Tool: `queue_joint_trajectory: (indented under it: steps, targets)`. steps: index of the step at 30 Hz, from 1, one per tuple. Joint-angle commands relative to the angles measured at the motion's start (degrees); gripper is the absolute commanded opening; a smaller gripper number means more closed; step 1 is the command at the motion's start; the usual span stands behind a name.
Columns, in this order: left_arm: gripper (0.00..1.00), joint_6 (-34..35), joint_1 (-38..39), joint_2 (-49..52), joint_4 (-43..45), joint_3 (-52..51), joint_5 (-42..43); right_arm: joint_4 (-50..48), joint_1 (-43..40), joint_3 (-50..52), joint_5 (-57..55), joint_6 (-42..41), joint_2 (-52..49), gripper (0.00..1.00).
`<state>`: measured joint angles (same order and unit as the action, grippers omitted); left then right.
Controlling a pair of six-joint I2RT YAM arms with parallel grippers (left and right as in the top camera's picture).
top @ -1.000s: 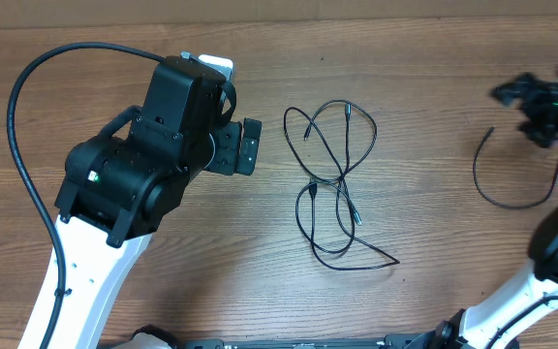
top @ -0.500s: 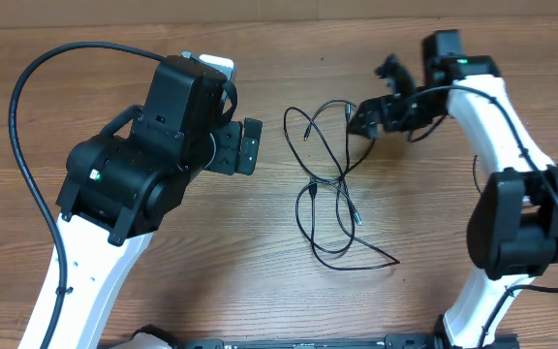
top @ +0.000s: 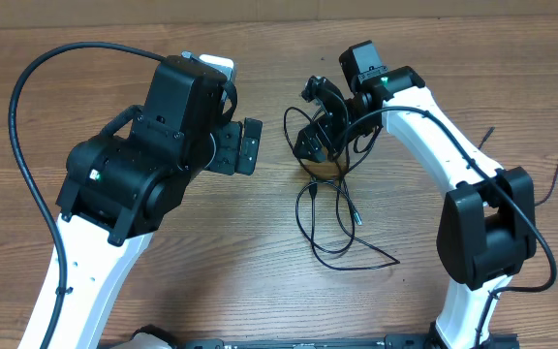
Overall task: Untangle cables
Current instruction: 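Return the right gripper to the remaining cables and grasp another strand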
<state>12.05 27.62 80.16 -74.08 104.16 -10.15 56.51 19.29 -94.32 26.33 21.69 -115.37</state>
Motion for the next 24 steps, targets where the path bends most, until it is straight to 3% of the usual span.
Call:
queue_joint_trajectory:
  steps: [1, 8, 9, 15, 24]
  targets:
    - [1.0, 0.39, -0.26, 0.42, 0.15, 0.28, -0.74, -0.7, 0.07, 0.59, -1.05, -0.44, -1.2, 0.95]
    - [0.99, 0.39, -0.26, 0.42, 0.15, 0.28, -0.74, -0.52, 0.07, 0.59, -1.01, -0.66, -2.69, 0.12]
    - [0.99, 0.39, -0.26, 0.42, 0.15, 0.28, -0.74, -0.46, 0.04, 0.59, -1.01, -0.74, -2.69, 0.04]
    - [0.99, 0.39, -0.26, 0.42, 0.15, 0.28, -0.74, -0.24, -0.02, -1.09, -1.27, -5.66, -2.1, 0.04]
    - [0.99, 0.39, -0.26, 0.42, 0.15, 0.28, -0.74, 5.4, -1.09, -16.59, -1.18, -13.64, 3.87, 0.04]
